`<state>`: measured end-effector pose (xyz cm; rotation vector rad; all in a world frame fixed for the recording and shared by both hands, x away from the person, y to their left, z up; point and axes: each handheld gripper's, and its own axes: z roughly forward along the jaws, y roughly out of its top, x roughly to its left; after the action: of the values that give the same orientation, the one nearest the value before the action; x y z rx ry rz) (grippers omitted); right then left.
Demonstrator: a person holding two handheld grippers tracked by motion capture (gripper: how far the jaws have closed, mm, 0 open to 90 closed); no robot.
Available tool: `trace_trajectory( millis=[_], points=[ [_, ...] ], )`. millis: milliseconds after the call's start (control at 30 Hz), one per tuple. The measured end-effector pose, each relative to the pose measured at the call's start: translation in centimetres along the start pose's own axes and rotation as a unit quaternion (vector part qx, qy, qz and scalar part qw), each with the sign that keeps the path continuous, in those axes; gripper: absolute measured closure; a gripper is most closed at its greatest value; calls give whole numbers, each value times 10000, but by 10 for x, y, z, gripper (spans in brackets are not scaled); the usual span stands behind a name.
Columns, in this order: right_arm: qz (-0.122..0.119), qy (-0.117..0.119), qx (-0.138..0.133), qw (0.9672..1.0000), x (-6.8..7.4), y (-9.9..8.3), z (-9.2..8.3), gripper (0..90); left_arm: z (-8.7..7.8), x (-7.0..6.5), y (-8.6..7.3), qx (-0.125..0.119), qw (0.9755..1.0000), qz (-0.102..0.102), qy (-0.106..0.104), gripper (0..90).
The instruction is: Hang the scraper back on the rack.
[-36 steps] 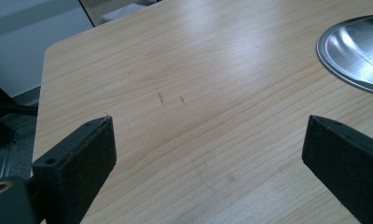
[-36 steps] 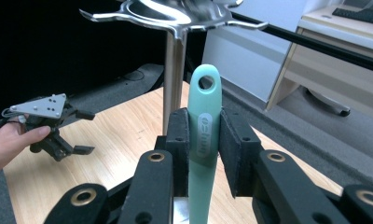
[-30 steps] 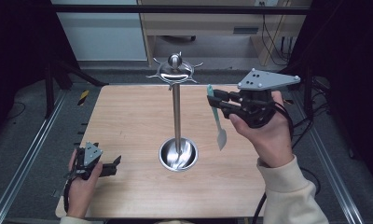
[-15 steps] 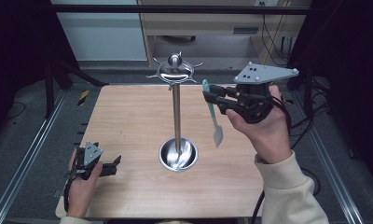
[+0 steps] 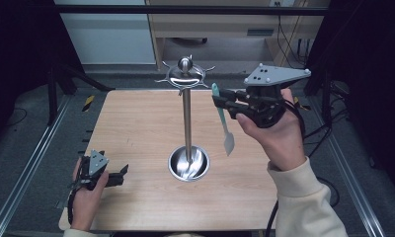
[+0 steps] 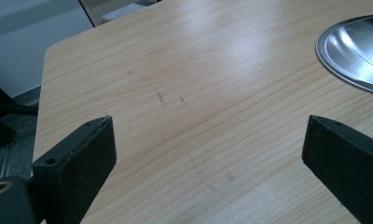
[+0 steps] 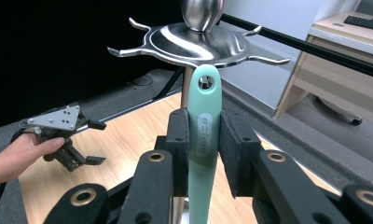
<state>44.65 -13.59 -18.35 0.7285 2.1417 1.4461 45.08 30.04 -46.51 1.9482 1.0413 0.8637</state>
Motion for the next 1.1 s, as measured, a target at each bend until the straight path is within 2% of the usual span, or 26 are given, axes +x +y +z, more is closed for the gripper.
trace_trajectory(
  millis=[667, 1100],
  points=[
    [47, -7, 165, 9999, 1, 1, 15, 743, -1, 0, 0, -17, 10000, -8, -2, 26],
    [108, -1, 81, 9999, 1, 1, 26, 742, -1, 0, 0, -21, 10000, -17, -2, 26]
  ],
)
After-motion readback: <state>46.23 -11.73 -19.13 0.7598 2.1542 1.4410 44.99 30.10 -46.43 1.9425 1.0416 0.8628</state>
